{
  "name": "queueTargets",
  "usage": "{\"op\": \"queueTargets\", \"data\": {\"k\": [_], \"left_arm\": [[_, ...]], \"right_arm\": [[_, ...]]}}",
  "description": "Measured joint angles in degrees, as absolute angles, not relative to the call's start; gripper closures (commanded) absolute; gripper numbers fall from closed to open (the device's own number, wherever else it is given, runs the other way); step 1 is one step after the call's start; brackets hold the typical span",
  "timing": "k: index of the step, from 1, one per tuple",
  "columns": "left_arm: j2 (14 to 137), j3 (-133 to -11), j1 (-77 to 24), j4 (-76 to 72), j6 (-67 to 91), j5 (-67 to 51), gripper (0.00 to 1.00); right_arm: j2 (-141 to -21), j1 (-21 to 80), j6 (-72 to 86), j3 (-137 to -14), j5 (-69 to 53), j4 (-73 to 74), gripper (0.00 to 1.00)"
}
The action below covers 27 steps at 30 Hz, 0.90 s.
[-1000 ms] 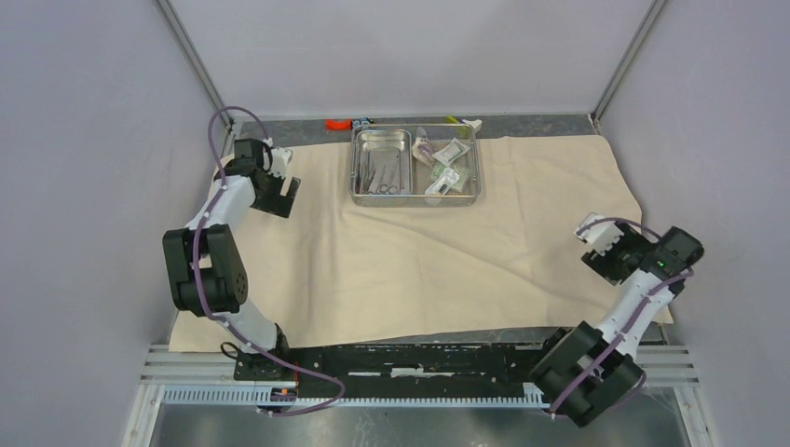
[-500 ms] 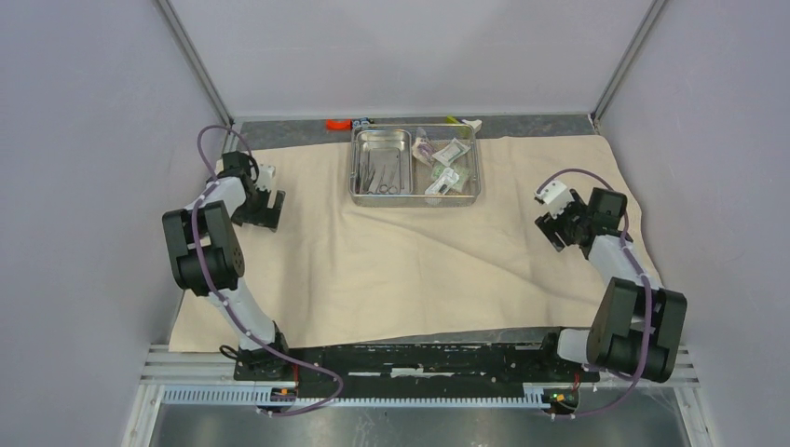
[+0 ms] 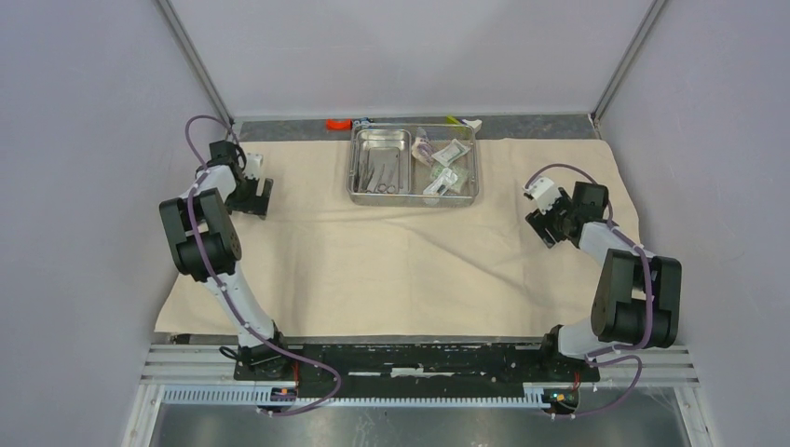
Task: Open and lay out the surgical kit
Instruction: Smooth out the surgical kit at the center of the board.
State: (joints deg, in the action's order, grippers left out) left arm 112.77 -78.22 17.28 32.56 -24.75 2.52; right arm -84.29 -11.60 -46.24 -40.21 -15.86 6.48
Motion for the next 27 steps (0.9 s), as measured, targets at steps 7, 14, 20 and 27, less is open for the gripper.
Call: {"op": "queueTargets", "data": {"k": [7, 14, 20, 27], "left_arm": [[113.8, -79.57, 17.78, 32.34, -25.82, 2.42, 0.01], [112.86, -78.52, 17.89, 31.29, -27.07, 1.78, 0.0], [109.23, -74.56, 19.18, 31.7, -28.64, 1.45, 0.0], [100.47, -73.54, 20.45, 35.94, -29.02, -3.7, 0.0]], "right_arm": [[-84.23, -10.96, -45.78, -41.15, -14.9, 7.03, 0.28], [-82.48, -10.52, -44.73, -41.25, -13.54, 8.6, 0.28], [-82.06, -10.5, -42.52, -44.29, -12.36, 9.15, 0.27], [-85.36, -10.26, -37.76, -51.37, -11.86, 7.92, 0.28]]}}
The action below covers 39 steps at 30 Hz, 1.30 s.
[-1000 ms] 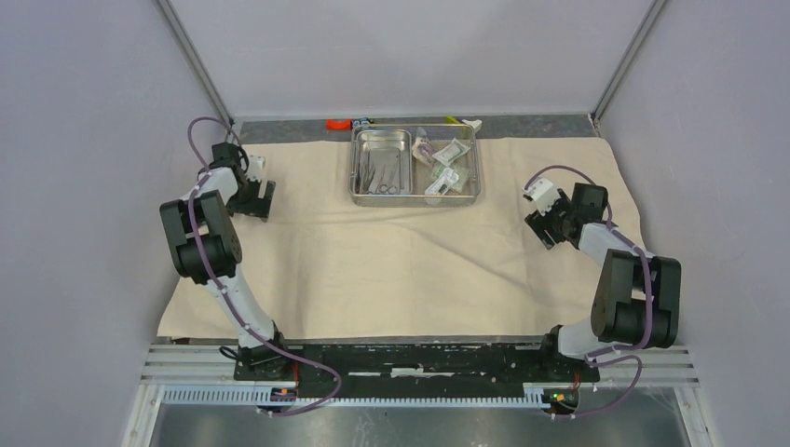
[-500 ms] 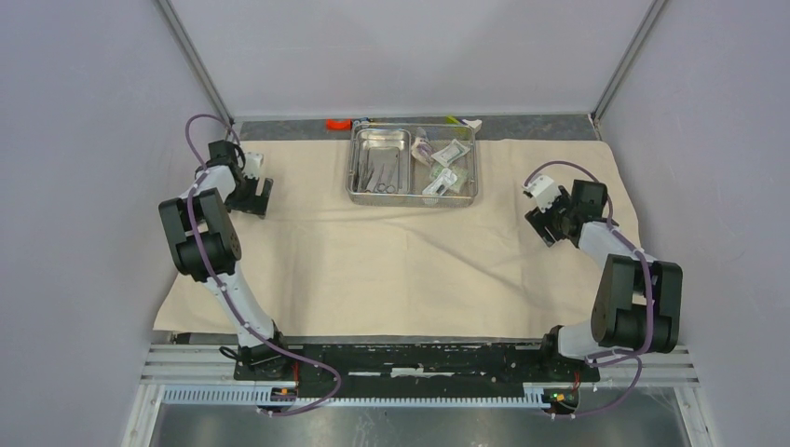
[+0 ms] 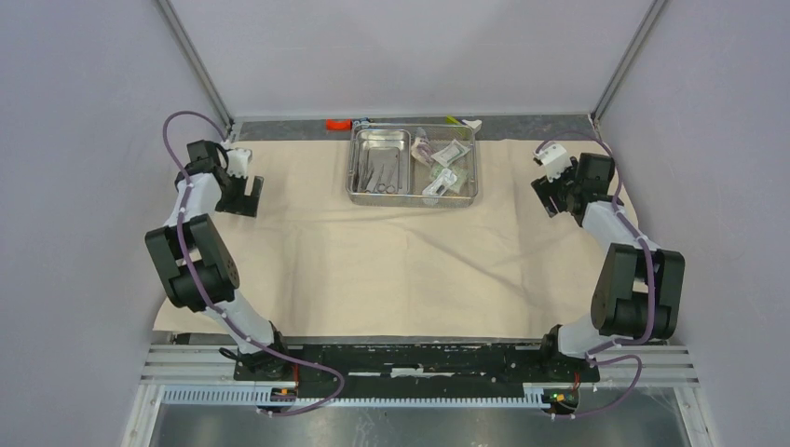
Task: Open and lay out the surgical kit
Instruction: Smooth out the surgical kit at the center of the board.
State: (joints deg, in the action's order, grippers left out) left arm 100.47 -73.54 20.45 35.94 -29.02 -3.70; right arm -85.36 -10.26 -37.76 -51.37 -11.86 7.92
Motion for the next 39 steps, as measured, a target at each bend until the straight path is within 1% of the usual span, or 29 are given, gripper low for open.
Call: {"op": "queueTargets", "data": {"k": [6, 12, 19, 23, 27, 32, 35, 39], "left_arm": [[99.24, -75.05, 19.03, 36.05, -29.04, -5.1, 0.0], [101.75, -74.0, 18.44, 34.94, -29.32, -5.08, 0.0], [105.14, -75.22, 16.21, 32.23, -27.22, -7.68, 0.0], [110.59, -83.33, 12.67, 31.33, -22.98, -8.03, 0.0], [120.18, -97.95, 9.58, 31.16, -17.3, -7.86, 0.0], [129.84, -110.32, 8.16, 32.93, -10.26, -7.94, 0.0], [133.12, -113.3, 8.29, 34.44, -8.03, -7.86, 0.0], [136.0, -114.39, 8.54, 36.27, -5.21, -7.64, 0.0]], "right_arm": [[-93.23, -9.56, -34.63, -57.1, -8.67, 6.37, 0.28], [-100.53, -9.41, -33.41, -61.91, -6.76, 6.04, 0.27], [-105.58, -9.41, -29.54, -68.34, -7.6, 5.1, 0.27], [-110.08, -9.41, -26.15, -75.13, -9.1, 4.36, 0.27], [-115.94, -8.95, -22.79, -82.06, -10.0, 4.03, 0.27], [-123.17, -7.81, -20.56, -89.38, -9.28, 5.23, 0.28], [-127.52, -7.35, -19.75, -94.19, -8.56, 6.83, 0.28], [-129.99, -7.18, -19.49, -96.05, -7.66, 8.32, 0.28]]}}
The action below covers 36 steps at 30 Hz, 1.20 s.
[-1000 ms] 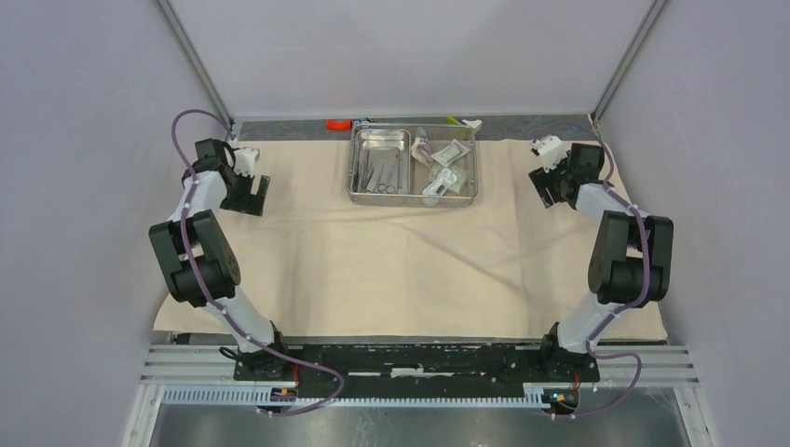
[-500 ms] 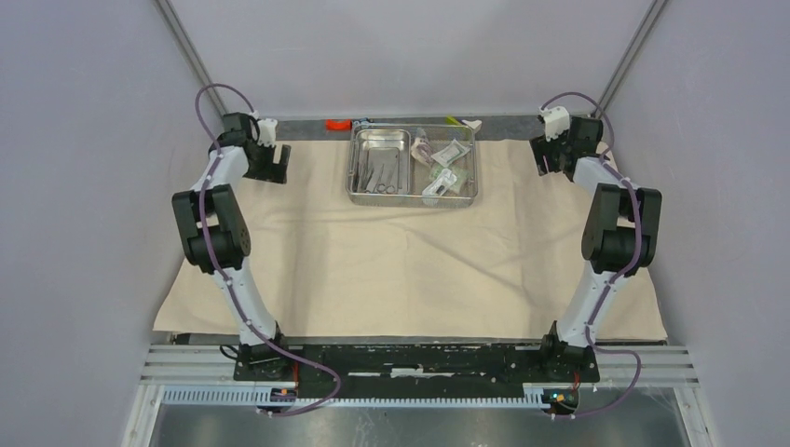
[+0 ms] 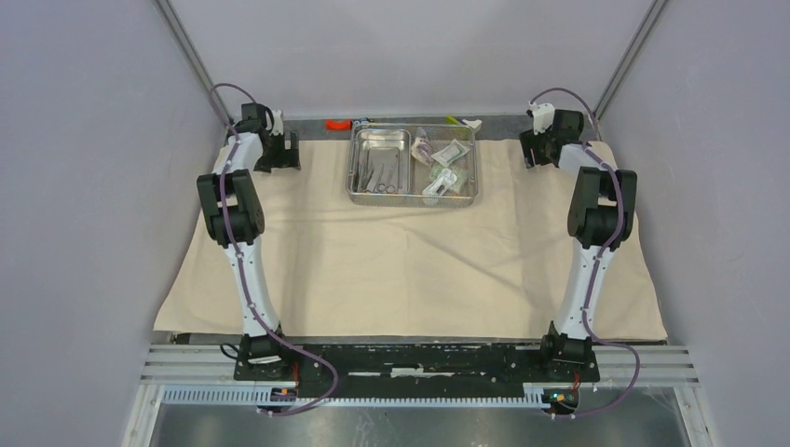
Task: Open and lay out the surgical kit
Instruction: Smooth out the surgical kit at the center of the board.
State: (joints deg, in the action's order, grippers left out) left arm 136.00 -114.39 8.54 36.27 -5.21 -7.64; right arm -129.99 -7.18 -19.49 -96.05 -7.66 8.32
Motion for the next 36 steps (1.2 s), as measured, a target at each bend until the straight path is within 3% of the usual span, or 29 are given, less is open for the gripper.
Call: {"op": "queueTargets", "data": {"k": [21, 29, 36], "left_arm": [[137.67, -117.49, 8.88, 40.84, -4.03, -2.11, 0.0], [131.13, -106.39, 9.85, 35.57, -4.05, -4.36, 0.0], [115.5, -89.41, 11.53, 30.98, -6.17, -6.79, 0.0]], "right_arm": [[-136.46, -7.07, -22.44, -108.16, -1.34, 14.61, 0.27], [-126.98, -9.08, -23.83, -93.3, -4.64, 10.22, 0.24], [-109.67, -15.64, -25.06, -77.56, -12.86, 9.23, 0.23]]}}
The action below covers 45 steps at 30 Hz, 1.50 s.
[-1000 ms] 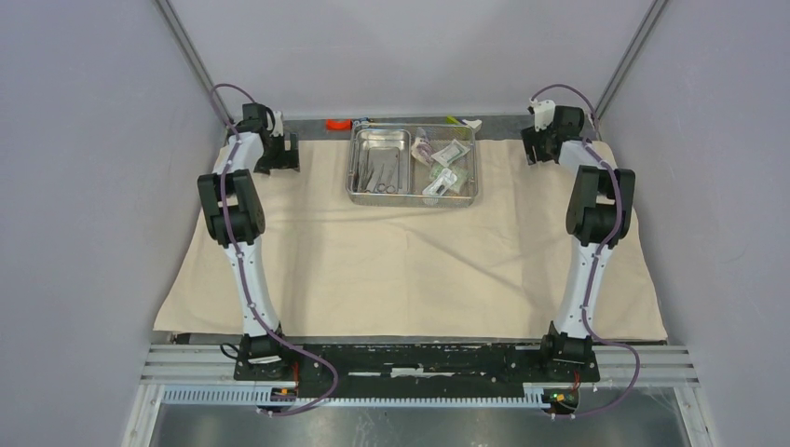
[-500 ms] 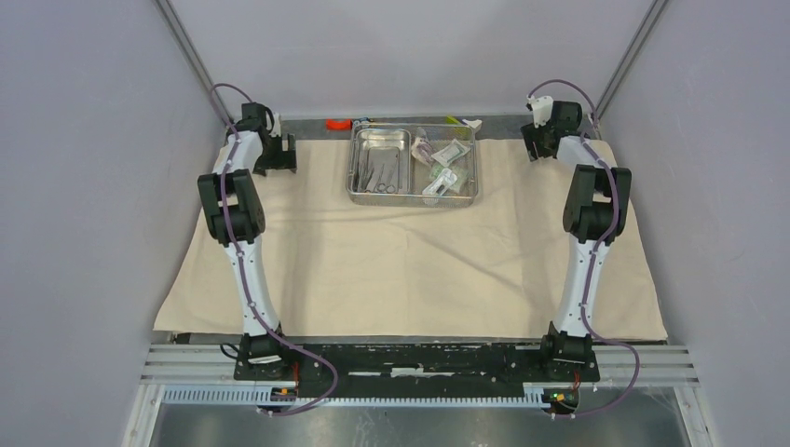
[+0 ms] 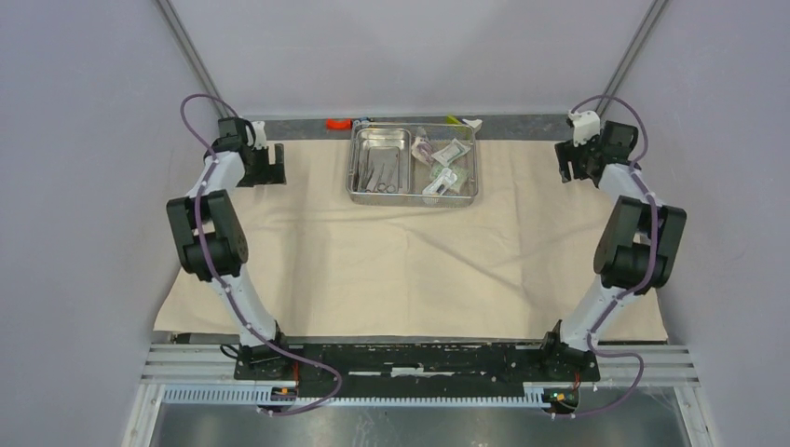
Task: Open and lay out the surgical kit
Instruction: Smooth out the surgical kit at the center of the board.
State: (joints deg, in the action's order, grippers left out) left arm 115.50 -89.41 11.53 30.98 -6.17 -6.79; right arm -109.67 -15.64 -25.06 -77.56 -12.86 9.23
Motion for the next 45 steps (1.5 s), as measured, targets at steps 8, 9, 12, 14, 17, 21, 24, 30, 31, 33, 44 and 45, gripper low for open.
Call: {"op": "queueTargets", "data": {"k": [8, 9, 12, 14, 17, 21, 24, 30, 31, 33, 44, 45], "left_arm": [[93.03, -68.38, 11.49, 29.47, -20.71, -9.17, 0.0], [90.85, -65.39, 11.51, 30.17, -23.14, -9.17, 0.0], [86.61, -58.28, 11.51, 32.6, -29.26, -8.78, 0.0], [84.84, -54.0, 11.51, 34.37, -32.95, -7.51, 0.0], [84.14, -49.39, 11.53, 35.57, -37.15, -5.54, 0.0], [84.09, -45.1, 11.7, 37.04, -41.08, -2.83, 0.0], [81.95, -43.33, 11.88, 36.64, -43.09, -1.8, 0.0], [77.32, -39.44, 11.88, 35.83, -45.87, -0.01, 0.0], [76.47, -38.79, 11.88, 35.57, -46.15, 0.08, 0.0], [74.83, -37.52, 11.88, 35.24, -47.0, 0.47, 0.0], [68.36, -33.19, 11.88, 37.5, -50.39, 4.56, 0.03], [68.36, -33.19, 11.88, 37.89, -50.63, 4.6, 0.03]], "right_arm": [[-86.61, -16.27, -38.52, -55.35, -18.76, 12.71, 0.23], [-84.99, -16.14, -40.12, -53.25, -19.16, 14.06, 0.23], [-80.14, -16.21, -45.41, -46.11, -19.73, 18.52, 0.23], [-77.43, -16.25, -48.03, -42.61, -19.75, 21.12, 0.23], [-74.39, -16.27, -51.0, -38.79, -19.59, 23.35, 0.24], [-72.49, -16.62, -53.82, -35.24, -18.94, 24.6, 0.24], [-71.94, -17.41, -55.42, -33.17, -18.11, 24.97, 0.24], [-71.53, -18.39, -57.65, -32.73, -17.91, 24.69, 0.24], [-71.53, -18.52, -58.0, -32.71, -17.98, 24.71, 0.24], [-71.64, -18.76, -58.43, -32.71, -18.02, 24.69, 0.25], [-70.76, -19.66, -60.84, -31.59, -18.94, 24.14, 0.26], [-70.39, -19.66, -61.34, -31.4, -18.83, 24.1, 0.26]]}}
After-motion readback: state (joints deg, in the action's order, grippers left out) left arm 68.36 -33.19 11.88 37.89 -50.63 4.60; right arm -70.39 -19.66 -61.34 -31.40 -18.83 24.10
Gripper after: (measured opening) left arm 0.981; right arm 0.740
